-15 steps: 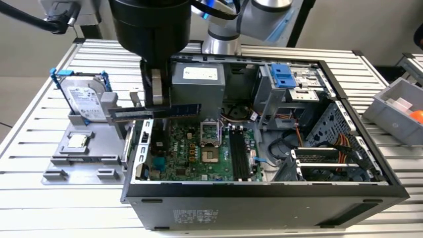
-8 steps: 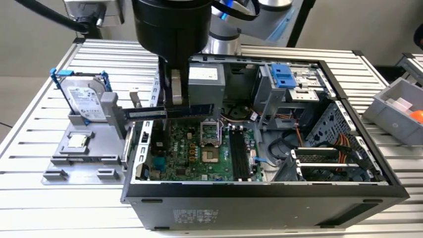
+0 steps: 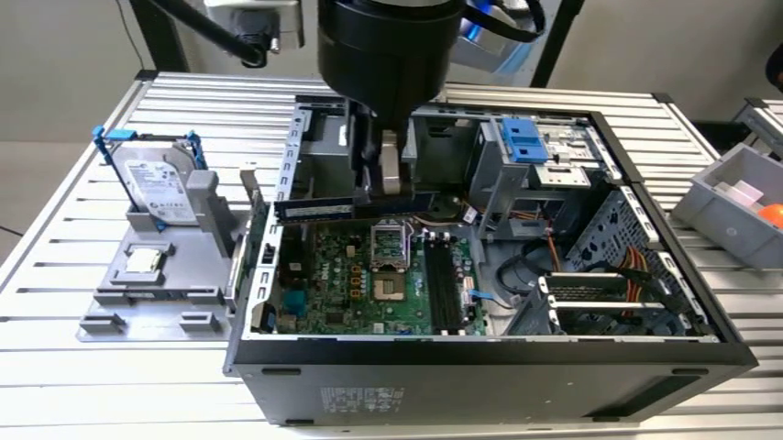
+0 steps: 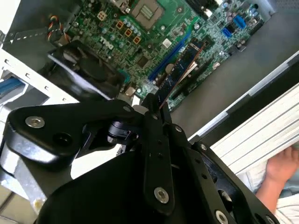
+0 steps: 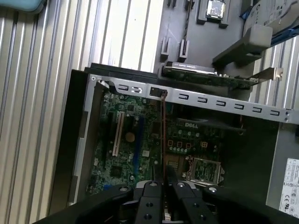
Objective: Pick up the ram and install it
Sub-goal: 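Pick up the ram and move it above insertion slot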
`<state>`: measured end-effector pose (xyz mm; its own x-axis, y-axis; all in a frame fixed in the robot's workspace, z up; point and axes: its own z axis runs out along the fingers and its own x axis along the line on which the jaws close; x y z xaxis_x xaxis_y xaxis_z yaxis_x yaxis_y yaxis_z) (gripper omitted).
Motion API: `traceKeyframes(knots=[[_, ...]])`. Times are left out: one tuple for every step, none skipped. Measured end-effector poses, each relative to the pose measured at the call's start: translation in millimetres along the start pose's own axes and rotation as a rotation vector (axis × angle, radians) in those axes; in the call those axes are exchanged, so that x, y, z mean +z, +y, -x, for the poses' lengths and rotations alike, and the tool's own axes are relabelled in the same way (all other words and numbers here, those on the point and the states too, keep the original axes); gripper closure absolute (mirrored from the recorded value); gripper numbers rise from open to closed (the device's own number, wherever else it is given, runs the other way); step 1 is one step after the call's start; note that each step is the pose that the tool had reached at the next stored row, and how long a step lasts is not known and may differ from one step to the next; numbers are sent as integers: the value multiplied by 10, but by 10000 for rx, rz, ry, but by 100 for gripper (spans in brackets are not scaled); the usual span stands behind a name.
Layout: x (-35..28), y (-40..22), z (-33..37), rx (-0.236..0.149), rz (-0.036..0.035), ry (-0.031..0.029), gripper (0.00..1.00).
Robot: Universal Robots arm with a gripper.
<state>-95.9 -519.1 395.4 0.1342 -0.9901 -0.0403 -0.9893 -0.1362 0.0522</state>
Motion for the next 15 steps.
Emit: traceKeyframes(knots=[[-3, -44, -6, 2, 3, 1, 100], [-6, -85, -11, 1, 5, 0, 100], [-7, -123, -16, 1, 7, 0, 100], [-10, -162, -22, 0, 9, 0, 100], [-12, -202, -27, 2, 14, -1, 100], [-15, -247, -33, 2, 23, -2, 100], [-17, -291, -39, 2, 36, -3, 100], [-20, -337, -45, 3, 47, -6, 100], [-22, -371, -50, 4, 52, -6, 100], [-23, -388, -53, 30, 52, -7, 100], [-22, -389, -53, 138, 48, -15, 100], [-21, -390, -53, 289, 42, -23, 100], [-20, -390, -53, 453, 35, -31, 100], [-19, -390, -53, 621, 28, -41, 100], [-18, -390, -53, 803, 20, -51, 100]])
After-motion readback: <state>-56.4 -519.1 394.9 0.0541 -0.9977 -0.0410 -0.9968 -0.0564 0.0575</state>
